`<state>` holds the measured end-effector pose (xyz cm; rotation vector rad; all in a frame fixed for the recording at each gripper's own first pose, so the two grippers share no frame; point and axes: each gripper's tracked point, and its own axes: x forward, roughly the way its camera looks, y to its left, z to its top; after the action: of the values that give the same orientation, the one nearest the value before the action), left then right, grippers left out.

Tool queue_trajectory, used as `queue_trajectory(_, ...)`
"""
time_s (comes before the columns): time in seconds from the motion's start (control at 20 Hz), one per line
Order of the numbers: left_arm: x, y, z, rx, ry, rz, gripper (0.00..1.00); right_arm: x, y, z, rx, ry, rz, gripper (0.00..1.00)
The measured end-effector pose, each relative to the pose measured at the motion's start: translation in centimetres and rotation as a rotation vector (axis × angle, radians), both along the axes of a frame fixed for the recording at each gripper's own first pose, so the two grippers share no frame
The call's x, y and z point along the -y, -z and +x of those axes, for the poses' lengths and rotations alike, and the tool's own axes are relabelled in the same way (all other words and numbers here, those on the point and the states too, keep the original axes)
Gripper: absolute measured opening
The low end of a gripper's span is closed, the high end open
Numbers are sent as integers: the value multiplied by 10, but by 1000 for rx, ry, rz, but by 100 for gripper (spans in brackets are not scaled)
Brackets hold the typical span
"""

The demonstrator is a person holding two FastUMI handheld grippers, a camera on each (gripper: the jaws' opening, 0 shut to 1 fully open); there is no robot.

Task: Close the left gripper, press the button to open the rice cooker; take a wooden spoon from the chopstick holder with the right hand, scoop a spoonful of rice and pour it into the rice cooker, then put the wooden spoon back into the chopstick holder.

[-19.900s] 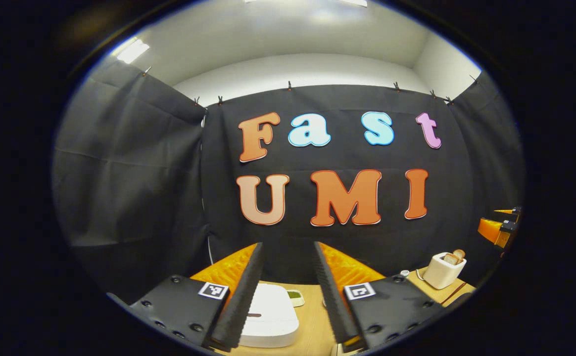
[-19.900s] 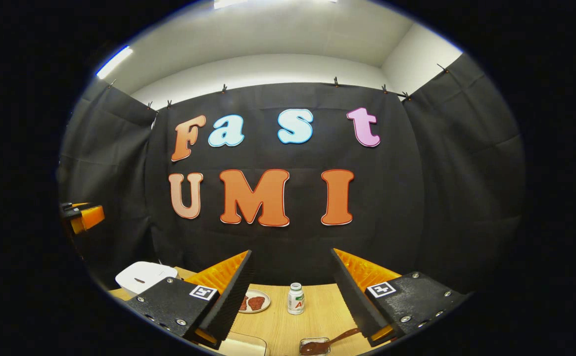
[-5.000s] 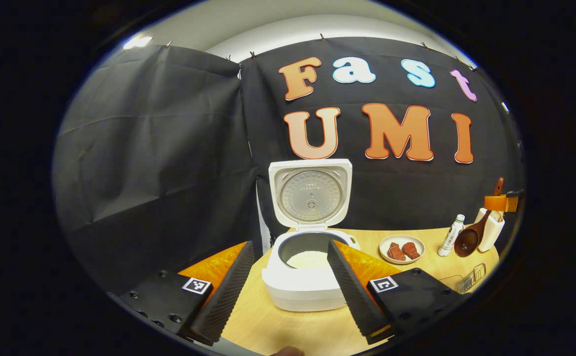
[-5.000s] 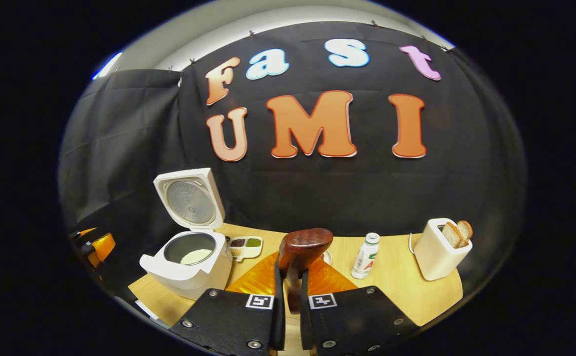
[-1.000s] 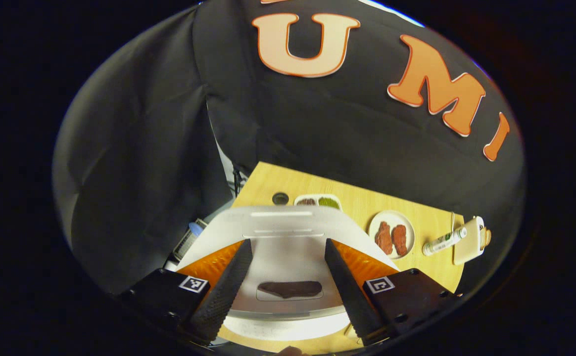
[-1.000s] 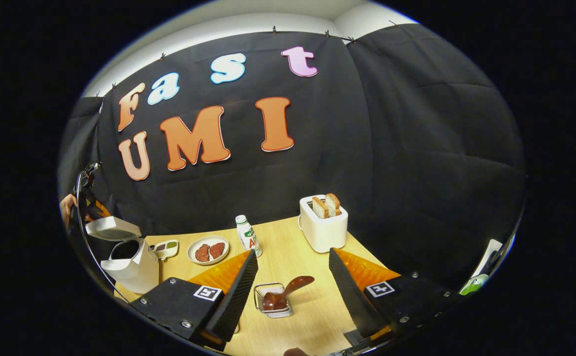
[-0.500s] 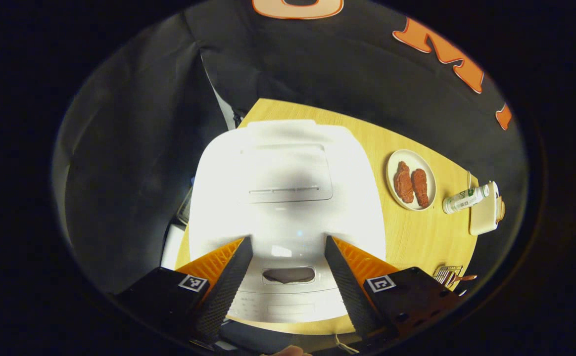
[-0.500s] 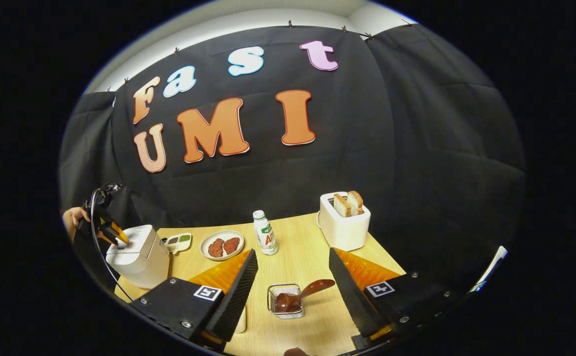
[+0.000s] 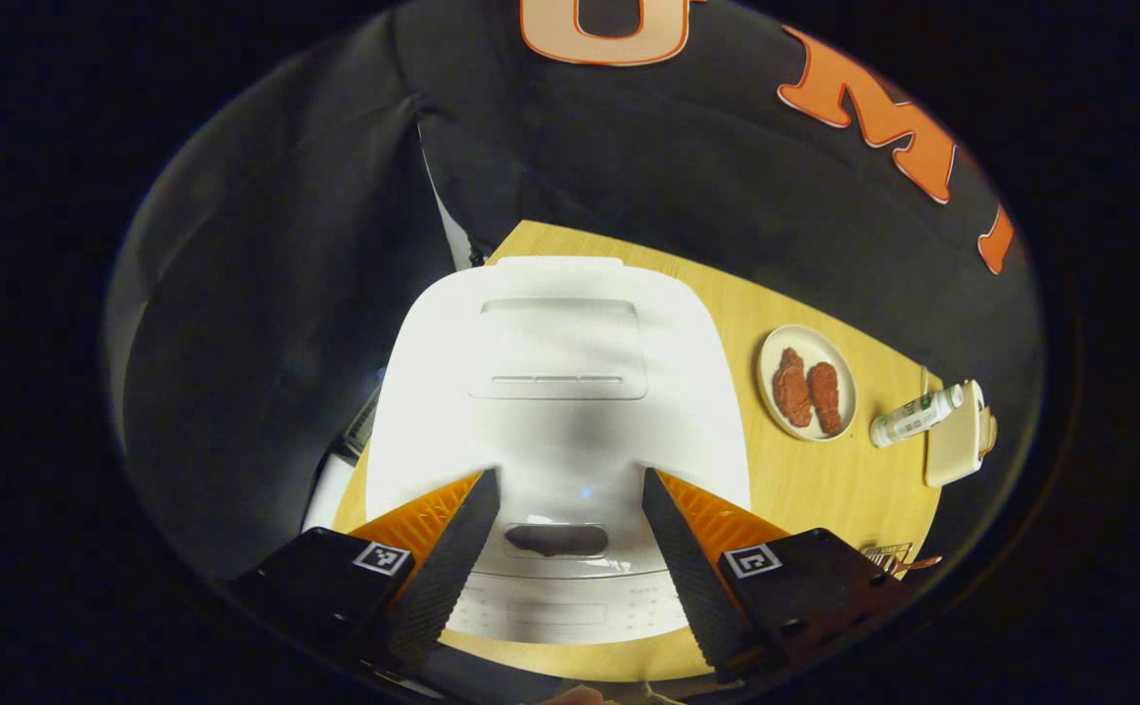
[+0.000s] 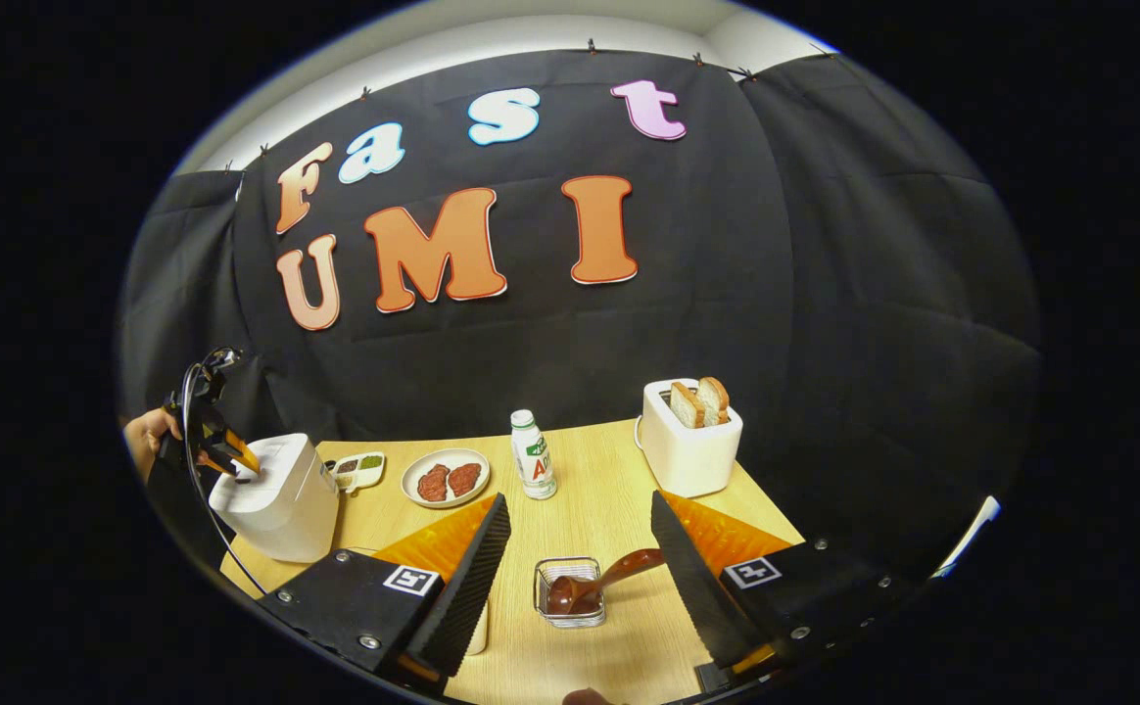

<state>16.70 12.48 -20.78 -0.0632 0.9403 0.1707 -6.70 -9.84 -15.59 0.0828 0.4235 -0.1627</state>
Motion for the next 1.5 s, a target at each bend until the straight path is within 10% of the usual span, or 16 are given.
queue_trajectory(0.7, 101, -217, -85, 886, 287, 328, 100, -57, -64, 46, 204, -131, -50, 90)
queue_trajectory(1.25, 168, -252, -168, 1178, 351, 298, 99, -87, -122, 52, 455, -173, -98, 90)
queue_trajectory(1.5, 174, -230, -174, 1134, 351, 249, 99, -93, -114, 48, 442, -189, -74, 90)
